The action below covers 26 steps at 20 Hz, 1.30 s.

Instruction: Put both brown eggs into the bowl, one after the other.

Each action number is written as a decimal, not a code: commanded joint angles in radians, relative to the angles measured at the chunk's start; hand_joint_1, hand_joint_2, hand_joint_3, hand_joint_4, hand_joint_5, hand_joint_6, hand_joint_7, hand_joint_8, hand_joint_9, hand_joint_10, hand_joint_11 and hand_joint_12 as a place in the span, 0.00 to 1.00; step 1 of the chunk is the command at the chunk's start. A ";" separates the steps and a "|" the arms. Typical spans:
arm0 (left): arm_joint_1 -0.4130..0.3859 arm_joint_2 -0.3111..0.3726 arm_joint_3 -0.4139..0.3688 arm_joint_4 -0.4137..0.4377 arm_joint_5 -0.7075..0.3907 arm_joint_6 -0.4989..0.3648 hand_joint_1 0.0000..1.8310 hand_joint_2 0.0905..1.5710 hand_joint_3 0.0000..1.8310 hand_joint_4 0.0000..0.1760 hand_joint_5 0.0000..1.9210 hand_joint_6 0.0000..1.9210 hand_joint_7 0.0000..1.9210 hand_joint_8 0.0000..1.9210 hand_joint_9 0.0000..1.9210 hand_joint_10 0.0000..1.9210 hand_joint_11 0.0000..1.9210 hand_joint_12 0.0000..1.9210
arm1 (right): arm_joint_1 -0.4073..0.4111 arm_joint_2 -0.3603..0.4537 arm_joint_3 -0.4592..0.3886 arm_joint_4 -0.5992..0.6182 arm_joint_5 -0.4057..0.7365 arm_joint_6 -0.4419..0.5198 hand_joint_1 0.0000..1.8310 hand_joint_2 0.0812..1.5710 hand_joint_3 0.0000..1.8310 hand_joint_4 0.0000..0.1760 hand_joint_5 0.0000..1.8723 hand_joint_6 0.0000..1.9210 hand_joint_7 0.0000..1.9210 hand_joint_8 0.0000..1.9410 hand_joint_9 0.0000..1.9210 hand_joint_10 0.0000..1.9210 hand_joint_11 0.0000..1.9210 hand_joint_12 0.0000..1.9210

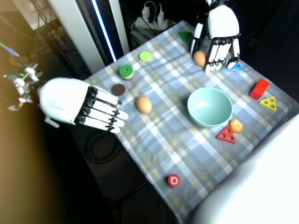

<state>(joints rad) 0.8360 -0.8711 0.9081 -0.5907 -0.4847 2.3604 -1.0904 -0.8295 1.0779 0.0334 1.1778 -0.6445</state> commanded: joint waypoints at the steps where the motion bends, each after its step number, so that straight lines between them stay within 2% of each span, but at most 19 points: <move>1: -0.006 -0.009 0.004 -0.004 -0.051 0.001 0.67 0.75 0.00 0.00 0.42 0.53 0.43 0.76 0.40 0.22 0.01 0.53 | 0.003 0.005 0.001 0.024 0.126 0.006 0.36 0.80 0.00 0.00 0.42 0.01 0.36 0.00 0.37 0.00 0.31 0.19; 5: -0.007 -0.010 0.004 -0.031 -0.098 0.001 0.68 0.71 0.00 0.00 0.49 0.43 0.49 0.67 0.47 0.23 0.04 0.51 | 0.003 0.005 0.001 0.024 0.126 0.006 0.35 0.80 0.00 0.00 0.43 0.00 0.37 0.00 0.39 0.00 0.32 0.20; 6: -0.007 -0.011 0.004 -0.036 -0.107 0.001 0.67 0.72 0.00 0.00 0.46 0.48 0.47 0.69 0.46 0.23 0.03 0.52 | 0.003 0.005 0.001 0.024 0.126 0.006 0.35 0.80 0.00 0.00 0.43 0.00 0.37 0.00 0.39 0.00 0.32 0.21; 7: -0.008 -0.012 0.004 -0.043 -0.118 0.001 0.58 0.70 0.00 0.56 0.49 0.52 0.44 0.36 0.48 0.23 0.04 0.50 | 0.003 0.005 0.001 0.024 0.126 0.006 0.35 0.80 0.00 0.00 0.44 0.00 0.37 0.00 0.39 0.00 0.32 0.21; 8: -0.010 -0.014 0.003 -0.046 -0.136 -0.001 0.55 0.70 0.00 0.91 0.49 0.54 0.49 0.19 0.50 0.21 0.05 0.48 | 0.002 0.005 0.001 0.025 0.126 0.006 0.35 0.80 0.00 0.00 0.44 0.00 0.37 0.00 0.39 0.00 0.32 0.21; 9: -0.013 -0.015 0.002 -0.040 -0.155 -0.026 0.55 0.69 0.00 0.98 0.49 0.53 0.53 0.09 0.52 0.18 0.07 0.43 | 0.001 0.005 0.001 0.025 0.126 0.006 0.35 0.80 0.00 0.00 0.44 0.01 0.37 0.00 0.39 0.01 0.33 0.21; 10: -0.019 -0.014 0.001 -0.027 -0.170 -0.057 0.55 0.69 0.00 1.00 0.50 0.52 0.56 0.04 0.52 0.16 0.06 0.39 | 0.001 0.005 0.001 0.025 0.126 0.006 0.34 0.80 0.00 0.00 0.45 0.01 0.38 0.00 0.40 0.00 0.33 0.21; 14: -0.070 -0.022 0.001 0.034 -0.216 -0.109 0.56 0.67 0.00 1.00 0.53 0.47 0.57 0.01 0.53 0.09 0.09 0.38 | 0.000 0.005 0.002 0.025 0.126 0.006 0.34 0.81 0.00 0.00 0.45 0.00 0.38 0.00 0.39 0.00 0.32 0.21; 15: -0.095 -0.033 0.008 0.047 -0.224 -0.116 0.55 0.63 0.00 0.28 0.46 0.17 0.56 0.00 0.53 0.06 0.08 0.37 | 0.000 0.005 0.003 0.025 0.126 0.006 0.34 0.81 0.00 0.00 0.45 0.00 0.38 0.00 0.40 0.00 0.33 0.21; 16: -0.120 -0.049 0.021 0.056 -0.228 -0.117 0.54 0.61 0.00 0.00 0.48 0.05 0.56 0.00 0.53 0.04 0.09 0.35 | 0.000 0.003 0.003 0.025 0.126 0.006 0.35 0.81 0.00 0.00 0.46 0.00 0.38 0.00 0.40 0.00 0.34 0.22; 17: -0.152 -0.074 0.044 0.059 -0.227 -0.117 0.56 0.60 0.00 0.00 0.51 0.01 0.56 0.00 0.55 0.03 0.09 0.39 | -0.001 0.002 0.003 0.026 0.126 0.006 0.35 0.81 0.00 0.00 0.45 0.00 0.38 0.00 0.41 0.00 0.34 0.22; 19: -0.219 -0.128 0.099 0.054 -0.209 -0.117 0.63 0.57 0.00 0.00 0.45 0.00 0.52 0.00 0.51 0.00 0.05 0.43 | -0.002 0.001 0.004 0.026 0.126 0.006 0.35 0.81 0.00 0.00 0.46 0.00 0.39 0.00 0.41 0.00 0.34 0.22; 20: -0.249 -0.152 0.124 0.050 -0.197 -0.117 0.68 0.56 0.00 0.15 0.43 0.00 0.50 0.00 0.49 0.00 0.05 0.43 | -0.002 0.000 0.005 0.025 0.126 0.006 0.35 0.81 0.00 0.00 0.46 0.00 0.39 0.00 0.41 0.00 0.34 0.22; 21: -0.288 -0.183 0.161 0.042 -0.174 -0.117 0.75 0.60 0.00 0.37 0.45 0.00 0.63 0.21 0.52 0.00 0.06 0.45 | -0.002 -0.003 0.007 0.025 0.126 0.006 0.34 0.81 0.00 0.00 0.46 0.00 0.39 0.00 0.40 0.00 0.33 0.22; 22: -0.299 -0.193 0.175 0.040 -0.166 -0.117 0.75 0.60 0.00 0.37 0.45 0.00 0.63 0.21 0.52 0.00 0.06 0.45 | -0.002 -0.003 0.007 0.025 0.126 0.006 0.34 0.81 0.00 0.00 0.46 0.00 0.39 0.00 0.40 0.00 0.33 0.22; 23: -0.329 -0.225 0.213 0.032 -0.140 -0.117 0.75 0.63 0.00 0.39 0.46 0.00 0.59 0.37 0.54 0.00 0.06 0.48 | -0.002 -0.006 0.009 0.025 0.126 0.006 0.34 0.81 0.00 0.00 0.46 0.00 0.39 0.00 0.40 0.00 0.32 0.24; 24: -0.349 -0.247 0.242 0.023 -0.118 -0.117 0.70 0.67 0.00 0.00 0.47 0.39 0.60 0.43 0.56 0.00 0.07 0.48 | -0.002 -0.008 0.011 0.025 0.126 0.006 0.34 0.81 0.00 0.00 0.46 0.00 0.39 0.00 0.40 0.00 0.32 0.25; 25: -0.374 -0.279 0.282 0.012 -0.084 -0.117 0.68 0.69 0.00 0.00 0.45 0.50 0.56 0.51 0.57 0.01 0.07 0.49 | -0.002 -0.010 0.012 0.025 0.126 0.006 0.34 0.81 0.00 0.00 0.46 0.00 0.39 0.00 0.39 0.00 0.31 0.25; 26: -0.389 -0.300 0.312 0.003 -0.059 -0.117 0.57 0.71 0.00 0.66 0.46 0.55 0.53 0.22 0.56 0.00 0.08 0.50 | -0.002 -0.013 0.013 0.025 0.126 0.006 0.34 0.81 0.00 0.00 0.46 0.00 0.39 0.00 0.38 0.00 0.29 0.24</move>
<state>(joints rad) 0.4545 -1.1801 1.2308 -0.6086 -0.4599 2.2490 -1.0985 -0.8444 1.0855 0.0311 1.1870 -0.6441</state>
